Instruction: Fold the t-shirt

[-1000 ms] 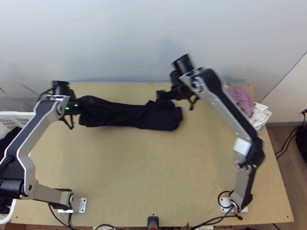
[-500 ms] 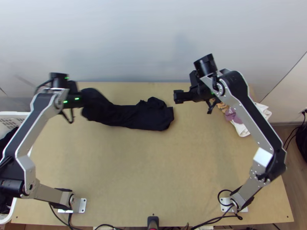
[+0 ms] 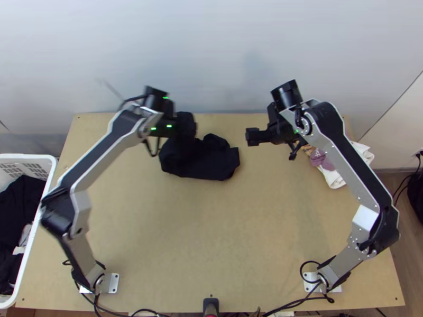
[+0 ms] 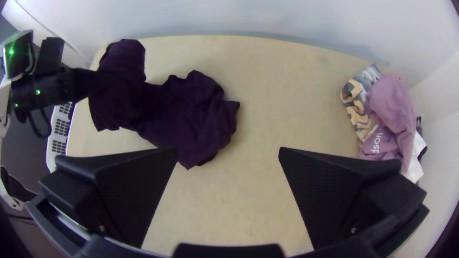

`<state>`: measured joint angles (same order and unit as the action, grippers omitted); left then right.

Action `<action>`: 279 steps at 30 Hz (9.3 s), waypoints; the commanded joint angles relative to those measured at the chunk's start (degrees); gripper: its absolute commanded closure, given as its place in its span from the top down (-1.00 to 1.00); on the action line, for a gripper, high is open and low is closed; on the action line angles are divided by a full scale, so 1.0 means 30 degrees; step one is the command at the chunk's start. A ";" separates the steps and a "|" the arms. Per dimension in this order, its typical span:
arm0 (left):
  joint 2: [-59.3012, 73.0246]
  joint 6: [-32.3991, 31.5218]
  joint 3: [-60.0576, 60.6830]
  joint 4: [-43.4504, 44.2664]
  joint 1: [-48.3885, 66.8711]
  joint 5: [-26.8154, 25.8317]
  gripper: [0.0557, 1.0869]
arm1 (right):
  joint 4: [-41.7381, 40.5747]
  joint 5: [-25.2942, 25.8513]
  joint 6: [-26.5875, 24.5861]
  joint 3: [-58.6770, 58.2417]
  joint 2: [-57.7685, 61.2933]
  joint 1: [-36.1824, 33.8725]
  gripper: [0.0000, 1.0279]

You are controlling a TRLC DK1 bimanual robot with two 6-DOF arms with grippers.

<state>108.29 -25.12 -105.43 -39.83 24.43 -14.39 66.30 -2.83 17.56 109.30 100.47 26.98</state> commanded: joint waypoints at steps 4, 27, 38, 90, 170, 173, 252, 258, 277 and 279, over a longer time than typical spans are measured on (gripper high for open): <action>0.4626 -0.0326 -0.4203 -0.0521 0.2845 0.0052 -0.92 | -0.0187 0.0270 0.0093 -0.0455 -0.0061 -0.0703 0.91; 0.1989 -0.1586 -0.7514 -0.2337 0.1292 -0.0564 0.92 | -0.2414 0.0299 0.0503 -0.0573 0.0320 0.0117 0.91; -0.2142 -0.1498 -0.2856 -0.2982 -0.2839 -0.0564 0.92 | -0.5021 -0.0023 0.0181 0.1713 0.5096 0.4395 0.91; -1.0755 -0.2406 0.9127 -0.0286 -0.7585 -0.0681 0.92 | -1.2199 1.0055 -1.2592 -0.7516 0.4890 1.0576 0.92; -1.3802 -0.2787 1.1383 -0.0286 -0.8142 -0.0798 0.92 | -1.4191 1.4391 -1.4497 -0.8658 -0.6946 -0.3867 -0.95; -1.3890 -0.2817 1.1676 -0.0286 -0.8142 -0.0798 0.92 | -1.4191 1.3336 -1.5024 -0.9713 -0.8000 -0.6475 -0.94; -2.6487 0.4889 2.6383 0.6686 -0.9753 0.8723 0.92 | -2.8078 0.8561 -0.7963 -3.3590 -2.3410 -0.0791 0.92; -2.6048 0.4830 2.8931 0.9675 -0.9841 0.8841 0.92 | -2.7902 0.8590 -0.8461 -3.6227 -2.7483 -0.1230 0.92; -2.5110 0.4947 3.3267 1.4743 -0.8230 0.9192 0.92 | -2.3126 0.8502 -0.7612 -3.6403 -3.3488 -0.3516 0.92; -2.6605 0.4947 3.3502 1.3952 -0.7995 0.9192 0.92 | -2.3214 0.8502 -0.7612 -3.6403 -3.3518 -0.3486 0.92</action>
<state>34.37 -10.02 -7.94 3.27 -1.48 13.13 -3.64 22.63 -5.34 0.40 2.85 17.28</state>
